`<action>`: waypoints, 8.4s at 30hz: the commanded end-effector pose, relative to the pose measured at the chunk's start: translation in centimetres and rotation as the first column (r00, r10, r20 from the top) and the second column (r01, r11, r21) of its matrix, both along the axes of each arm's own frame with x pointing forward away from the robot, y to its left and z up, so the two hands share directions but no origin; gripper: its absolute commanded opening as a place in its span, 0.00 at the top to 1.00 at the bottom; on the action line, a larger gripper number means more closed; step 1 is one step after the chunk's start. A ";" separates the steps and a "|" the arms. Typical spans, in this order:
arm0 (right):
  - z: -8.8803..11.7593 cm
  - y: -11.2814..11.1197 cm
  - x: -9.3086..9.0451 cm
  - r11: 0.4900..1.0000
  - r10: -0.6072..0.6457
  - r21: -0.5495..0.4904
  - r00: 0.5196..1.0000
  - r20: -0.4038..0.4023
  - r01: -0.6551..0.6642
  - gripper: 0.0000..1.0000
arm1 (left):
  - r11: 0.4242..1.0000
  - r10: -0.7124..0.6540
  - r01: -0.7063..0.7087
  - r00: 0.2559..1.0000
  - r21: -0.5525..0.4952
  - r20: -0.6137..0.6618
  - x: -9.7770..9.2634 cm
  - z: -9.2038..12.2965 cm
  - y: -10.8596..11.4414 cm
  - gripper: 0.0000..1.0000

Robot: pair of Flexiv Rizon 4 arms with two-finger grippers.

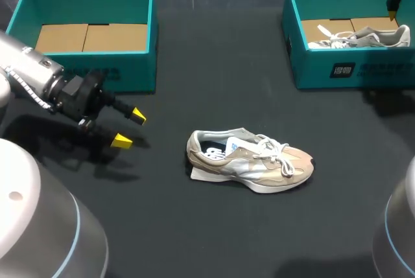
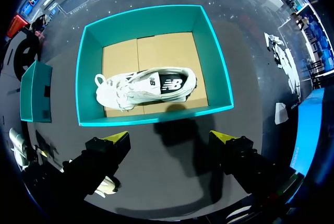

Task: Take the shoe out of the shoebox, open the shoe tongue, remove and reinsert the insole, then place the shoe into the shoebox

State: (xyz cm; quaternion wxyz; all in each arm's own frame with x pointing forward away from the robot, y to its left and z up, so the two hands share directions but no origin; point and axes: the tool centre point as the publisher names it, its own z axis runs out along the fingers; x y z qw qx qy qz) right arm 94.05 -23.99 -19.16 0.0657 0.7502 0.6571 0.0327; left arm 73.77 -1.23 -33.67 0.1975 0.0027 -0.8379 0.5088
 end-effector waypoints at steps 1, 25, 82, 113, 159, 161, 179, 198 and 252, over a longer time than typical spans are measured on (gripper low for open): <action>0.0 0.0 -0.1 1.000 0.000 0.000 1.000 0.001 0.000 0.00 | 1.000 0.003 -0.003 1.000 0.002 0.002 -0.2 0.1 0.1 0.00; 0.0 0.0 -0.1 1.000 0.000 0.000 1.000 0.001 0.000 0.00 | 0.998 0.035 -0.030 0.996 -0.055 0.084 -0.5 -1.7 0.1 0.00; 0.0 0.0 -0.1 1.000 0.000 0.000 1.000 0.001 0.000 0.00 | 0.994 0.101 -0.086 0.964 -0.073 0.245 -0.5 -5.3 -4.2 0.00; 0.0 0.0 -0.1 1.000 0.000 0.000 1.000 0.001 0.000 0.00 | 0.996 0.078 -0.066 0.960 -0.052 0.269 0.0 -5.8 -8.5 0.00; 0.0 0.0 -0.1 1.000 0.000 0.000 1.000 0.001 0.000 0.00 | 0.985 0.156 -0.132 0.957 -0.112 0.246 -0.8 -7.7 -12.8 0.00; 0.0 0.0 -0.1 1.000 0.000 0.000 1.000 0.001 0.000 0.00 | 0.985 0.155 -0.131 0.957 -0.115 0.245 -0.8 -7.7 -13.1 0.00; 0.0 0.0 -0.1 1.000 0.000 0.000 1.000 0.001 0.000 0.00 | 0.984 0.142 -0.112 0.963 -0.141 0.228 -1.5 -7.7 -15.1 0.00; 0.0 0.0 -0.1 1.000 0.000 0.000 1.000 0.001 0.000 0.00 | 0.981 0.134 -0.099 0.967 -0.165 0.217 -1.7 -8.0 -16.2 0.00; 0.0 0.0 -0.1 1.000 0.000 0.000 1.000 0.001 0.000 0.00 | 0.972 0.204 -0.174 0.959 -0.158 0.196 -3.0 -8.4 -16.1 1.00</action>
